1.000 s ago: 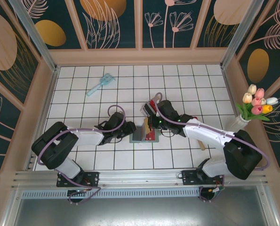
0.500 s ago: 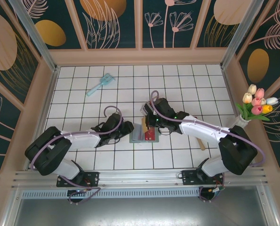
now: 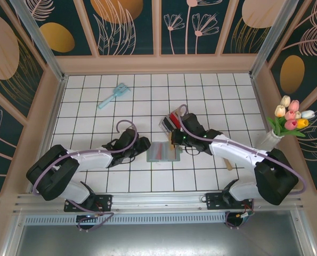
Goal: Put the credit cards into the card holder
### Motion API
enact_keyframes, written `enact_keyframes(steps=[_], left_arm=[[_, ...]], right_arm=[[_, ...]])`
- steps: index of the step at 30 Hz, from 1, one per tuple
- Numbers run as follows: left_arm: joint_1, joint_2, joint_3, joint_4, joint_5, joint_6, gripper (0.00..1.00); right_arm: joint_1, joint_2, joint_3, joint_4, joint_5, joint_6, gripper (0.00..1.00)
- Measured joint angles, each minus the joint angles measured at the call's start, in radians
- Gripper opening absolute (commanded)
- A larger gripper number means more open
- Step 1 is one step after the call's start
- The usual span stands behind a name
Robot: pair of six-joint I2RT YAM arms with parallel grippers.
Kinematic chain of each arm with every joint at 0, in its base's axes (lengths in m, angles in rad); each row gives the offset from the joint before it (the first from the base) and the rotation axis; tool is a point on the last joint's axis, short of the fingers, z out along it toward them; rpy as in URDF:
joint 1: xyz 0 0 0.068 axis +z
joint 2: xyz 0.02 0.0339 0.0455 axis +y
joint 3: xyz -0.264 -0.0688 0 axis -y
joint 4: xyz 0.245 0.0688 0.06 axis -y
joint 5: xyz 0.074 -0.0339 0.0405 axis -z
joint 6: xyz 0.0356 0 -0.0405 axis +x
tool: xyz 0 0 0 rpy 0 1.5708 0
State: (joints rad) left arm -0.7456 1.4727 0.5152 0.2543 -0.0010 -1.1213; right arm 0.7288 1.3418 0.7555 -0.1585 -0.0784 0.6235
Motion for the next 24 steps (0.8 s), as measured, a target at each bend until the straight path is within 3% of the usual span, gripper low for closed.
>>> enact_keyframes(steps=[6,15,24], left_arm=[[-0.001,0.027,0.002,0.000,0.022,0.006,0.49],[-0.007,-0.026,0.003,0.015,0.035,0.019,0.51],[0.000,-0.071,-0.044,0.406,0.218,-0.045,0.56]], right_arm=[[0.000,0.001,-0.097,0.121,-0.085,0.064,0.00],[-0.011,0.004,-0.113,0.137,-0.099,0.075,0.00],[-0.174,-0.112,-0.166,0.315,-0.339,0.146,0.00]])
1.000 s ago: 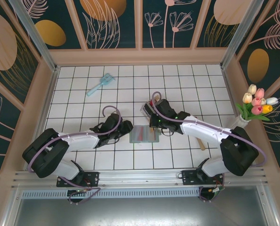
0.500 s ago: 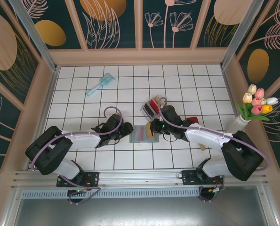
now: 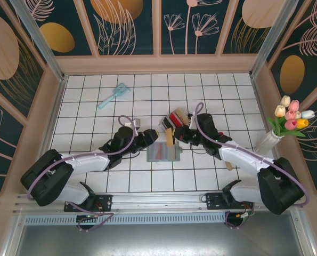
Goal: Put the credit cards into the card holder
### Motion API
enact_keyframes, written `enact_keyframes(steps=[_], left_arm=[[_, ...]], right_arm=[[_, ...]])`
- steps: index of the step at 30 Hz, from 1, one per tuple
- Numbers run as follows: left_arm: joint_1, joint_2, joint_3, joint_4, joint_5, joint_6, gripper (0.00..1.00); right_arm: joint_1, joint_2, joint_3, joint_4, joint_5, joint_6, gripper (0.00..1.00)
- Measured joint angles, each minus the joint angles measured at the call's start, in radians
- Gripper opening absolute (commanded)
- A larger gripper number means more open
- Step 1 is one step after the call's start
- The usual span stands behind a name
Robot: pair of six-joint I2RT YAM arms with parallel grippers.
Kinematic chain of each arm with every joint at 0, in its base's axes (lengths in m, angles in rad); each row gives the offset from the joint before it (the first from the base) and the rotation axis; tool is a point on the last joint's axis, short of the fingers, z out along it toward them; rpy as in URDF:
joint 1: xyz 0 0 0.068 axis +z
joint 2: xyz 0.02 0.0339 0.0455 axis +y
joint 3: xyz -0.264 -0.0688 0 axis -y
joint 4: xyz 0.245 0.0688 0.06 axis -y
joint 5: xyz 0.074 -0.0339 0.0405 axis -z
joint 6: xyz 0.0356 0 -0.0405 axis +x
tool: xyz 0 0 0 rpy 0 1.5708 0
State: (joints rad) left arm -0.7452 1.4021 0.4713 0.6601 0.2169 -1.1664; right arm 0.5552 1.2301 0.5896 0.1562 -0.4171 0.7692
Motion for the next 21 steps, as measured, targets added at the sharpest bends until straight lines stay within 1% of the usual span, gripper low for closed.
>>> enact_keyframes(steps=[4,6,10,13,14,15,16,21], left_arm=[[0.006,0.045,-0.003,0.153,0.080,-0.044,0.53],[0.006,0.074,-0.005,0.235,0.114,-0.074,0.50],[0.006,0.108,-0.013,0.336,0.151,-0.111,0.41],[0.006,0.127,-0.014,0.388,0.168,-0.130,0.35],[0.007,0.131,-0.014,0.396,0.170,-0.136,0.31],[0.008,0.135,-0.014,0.405,0.173,-0.140,0.28],[0.008,0.138,-0.014,0.413,0.175,-0.146,0.28],[0.008,0.142,-0.018,0.436,0.180,-0.156,0.17]], right_arm=[[-0.043,-0.032,-0.020,0.086,-0.109,0.044,0.00],[-0.060,-0.039,-0.030,0.120,-0.149,0.062,0.00],[-0.071,-0.041,-0.046,0.170,-0.201,0.098,0.00],[-0.073,-0.042,-0.056,0.203,-0.230,0.122,0.00],[-0.077,-0.042,-0.056,0.211,-0.238,0.128,0.00],[-0.078,-0.042,-0.057,0.217,-0.243,0.132,0.00],[-0.080,-0.042,-0.058,0.224,-0.248,0.136,0.00],[-0.090,-0.042,-0.066,0.264,-0.269,0.165,0.00]])
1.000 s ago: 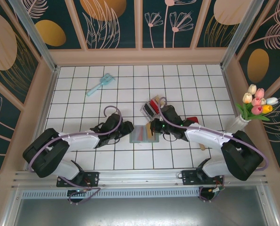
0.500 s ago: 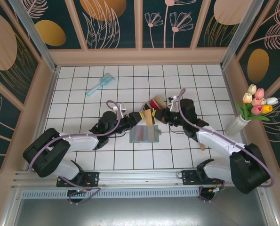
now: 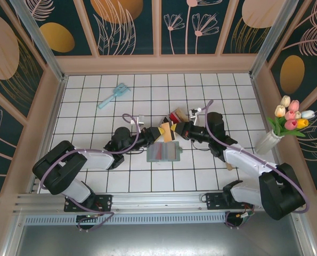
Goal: Put the credit cards into the card holder
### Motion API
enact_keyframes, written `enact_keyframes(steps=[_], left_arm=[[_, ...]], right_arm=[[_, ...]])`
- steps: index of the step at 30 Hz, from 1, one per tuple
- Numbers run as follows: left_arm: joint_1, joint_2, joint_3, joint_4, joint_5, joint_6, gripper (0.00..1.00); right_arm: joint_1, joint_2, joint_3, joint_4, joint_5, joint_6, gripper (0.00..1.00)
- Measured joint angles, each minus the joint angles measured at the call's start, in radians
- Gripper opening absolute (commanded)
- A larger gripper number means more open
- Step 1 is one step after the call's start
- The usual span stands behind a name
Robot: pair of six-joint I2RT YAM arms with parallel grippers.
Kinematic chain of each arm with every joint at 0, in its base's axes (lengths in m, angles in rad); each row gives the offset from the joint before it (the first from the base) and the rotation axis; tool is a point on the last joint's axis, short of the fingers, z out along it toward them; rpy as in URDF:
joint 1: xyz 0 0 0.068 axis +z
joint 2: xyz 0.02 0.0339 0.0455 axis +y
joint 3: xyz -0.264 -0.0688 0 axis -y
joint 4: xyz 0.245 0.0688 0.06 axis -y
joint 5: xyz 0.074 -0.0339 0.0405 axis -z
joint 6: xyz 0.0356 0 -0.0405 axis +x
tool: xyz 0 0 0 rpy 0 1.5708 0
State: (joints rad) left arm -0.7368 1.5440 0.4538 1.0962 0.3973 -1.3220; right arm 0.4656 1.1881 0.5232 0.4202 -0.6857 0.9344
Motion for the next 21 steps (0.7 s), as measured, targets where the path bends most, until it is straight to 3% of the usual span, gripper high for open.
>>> enact_keyframes(steps=[5,6,8,10,16,21], left_arm=[[0.003,0.000,-0.004,0.012,0.003,-0.007,0.00],[0.003,0.000,-0.005,0.013,0.004,-0.011,0.00],[0.003,0.000,-0.011,0.006,0.004,-0.008,0.00],[0.005,-0.002,-0.014,-0.023,0.008,0.002,0.00],[0.017,-0.048,-0.011,-0.370,-0.071,0.143,0.00],[0.018,-0.042,-0.011,-0.472,-0.099,0.188,0.00]], right_arm=[[-0.008,0.000,-0.013,0.018,-0.004,0.018,0.00],[-0.008,0.000,-0.016,0.018,-0.003,0.018,0.02],[-0.008,0.001,-0.016,-0.002,0.001,0.006,0.17],[-0.005,0.005,-0.014,-0.062,0.025,-0.034,0.25],[0.012,0.079,-0.008,-0.331,0.246,-0.174,0.33],[0.031,0.122,-0.009,-0.417,0.350,-0.224,0.37]])
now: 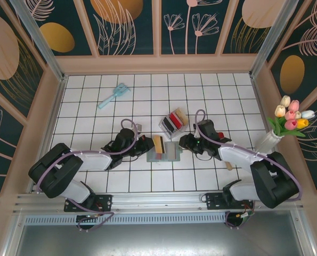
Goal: Put the credit cards into the card holder
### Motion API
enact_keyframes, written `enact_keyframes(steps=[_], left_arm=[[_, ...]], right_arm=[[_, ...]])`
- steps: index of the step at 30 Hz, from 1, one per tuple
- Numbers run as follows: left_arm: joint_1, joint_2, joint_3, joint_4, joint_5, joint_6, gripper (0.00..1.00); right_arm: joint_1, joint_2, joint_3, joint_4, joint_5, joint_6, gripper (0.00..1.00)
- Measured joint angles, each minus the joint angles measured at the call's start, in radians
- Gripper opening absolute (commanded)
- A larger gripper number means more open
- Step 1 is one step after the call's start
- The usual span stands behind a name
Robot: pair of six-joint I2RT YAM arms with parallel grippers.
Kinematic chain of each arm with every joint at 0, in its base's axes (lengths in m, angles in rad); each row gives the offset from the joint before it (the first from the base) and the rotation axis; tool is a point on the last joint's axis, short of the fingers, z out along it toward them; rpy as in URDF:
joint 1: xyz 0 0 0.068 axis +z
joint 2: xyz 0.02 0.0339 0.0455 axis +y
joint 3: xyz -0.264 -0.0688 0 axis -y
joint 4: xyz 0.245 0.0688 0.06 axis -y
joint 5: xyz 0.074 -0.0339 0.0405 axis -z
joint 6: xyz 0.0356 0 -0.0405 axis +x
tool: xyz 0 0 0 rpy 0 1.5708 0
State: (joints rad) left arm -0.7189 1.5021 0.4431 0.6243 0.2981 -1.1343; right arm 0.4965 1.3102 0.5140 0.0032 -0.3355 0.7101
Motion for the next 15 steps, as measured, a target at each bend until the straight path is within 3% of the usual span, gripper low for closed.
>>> enact_keyframes(steps=[15], left_arm=[[-0.023,0.075,0.036,-0.064,-0.045,0.063,0.00]], right_arm=[[0.049,0.124,0.001,0.035,0.028,-0.029,0.28]])
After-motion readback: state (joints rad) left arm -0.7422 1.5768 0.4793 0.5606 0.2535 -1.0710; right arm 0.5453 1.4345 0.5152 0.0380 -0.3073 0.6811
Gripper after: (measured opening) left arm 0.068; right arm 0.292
